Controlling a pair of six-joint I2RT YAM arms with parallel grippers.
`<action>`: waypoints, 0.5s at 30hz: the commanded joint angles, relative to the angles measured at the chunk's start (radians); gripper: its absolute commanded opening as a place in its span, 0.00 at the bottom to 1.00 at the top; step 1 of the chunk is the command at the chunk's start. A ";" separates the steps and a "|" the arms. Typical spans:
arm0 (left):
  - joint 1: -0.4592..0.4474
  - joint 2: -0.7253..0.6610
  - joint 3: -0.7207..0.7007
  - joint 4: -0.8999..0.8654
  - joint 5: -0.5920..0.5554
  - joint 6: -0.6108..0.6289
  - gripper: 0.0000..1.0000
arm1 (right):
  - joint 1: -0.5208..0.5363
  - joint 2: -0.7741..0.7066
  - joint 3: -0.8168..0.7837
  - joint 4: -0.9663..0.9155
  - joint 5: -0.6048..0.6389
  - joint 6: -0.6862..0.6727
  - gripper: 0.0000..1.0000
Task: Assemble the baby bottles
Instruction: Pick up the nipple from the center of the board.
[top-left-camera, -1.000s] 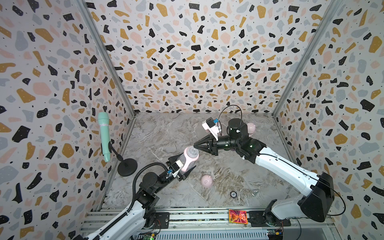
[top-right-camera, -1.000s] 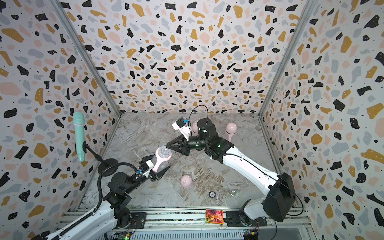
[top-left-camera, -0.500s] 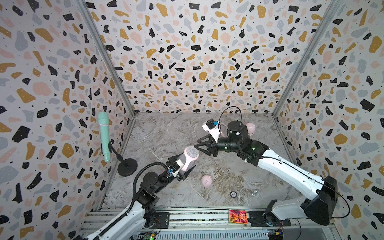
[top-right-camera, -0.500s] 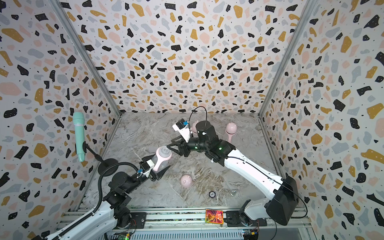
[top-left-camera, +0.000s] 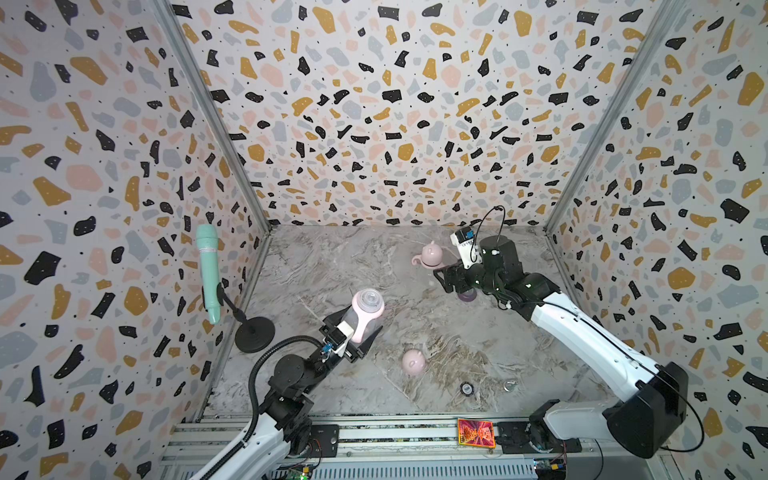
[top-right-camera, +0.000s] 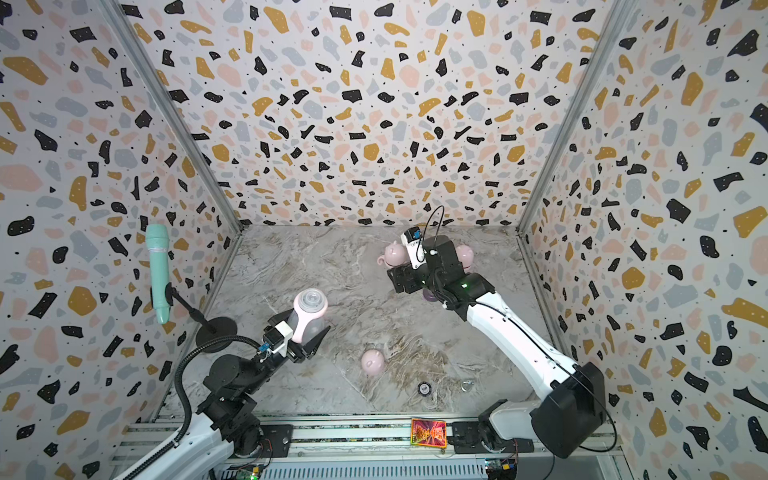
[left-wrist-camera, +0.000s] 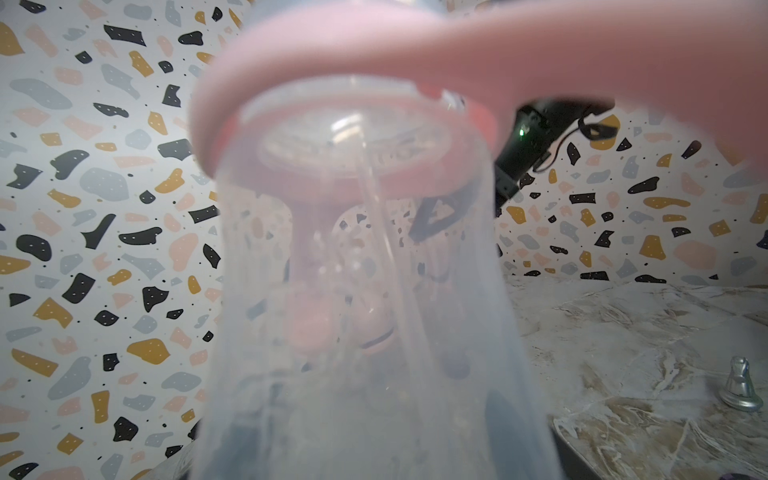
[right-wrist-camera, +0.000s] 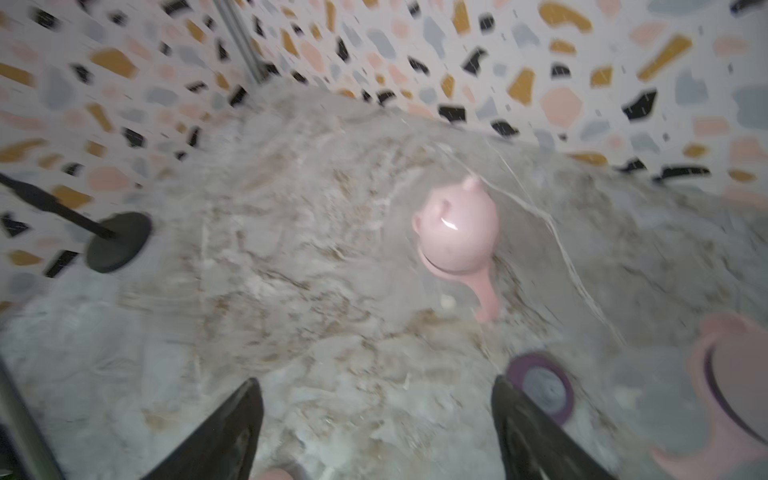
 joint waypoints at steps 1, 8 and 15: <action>-0.001 -0.021 -0.005 0.027 -0.025 -0.016 0.36 | -0.034 0.055 -0.095 -0.009 0.064 0.045 0.93; -0.001 -0.032 0.005 0.002 -0.021 -0.015 0.36 | -0.119 0.208 -0.201 0.190 0.151 0.166 0.95; -0.001 -0.037 0.011 -0.019 -0.020 -0.005 0.36 | -0.130 0.364 -0.168 0.276 0.241 0.241 0.95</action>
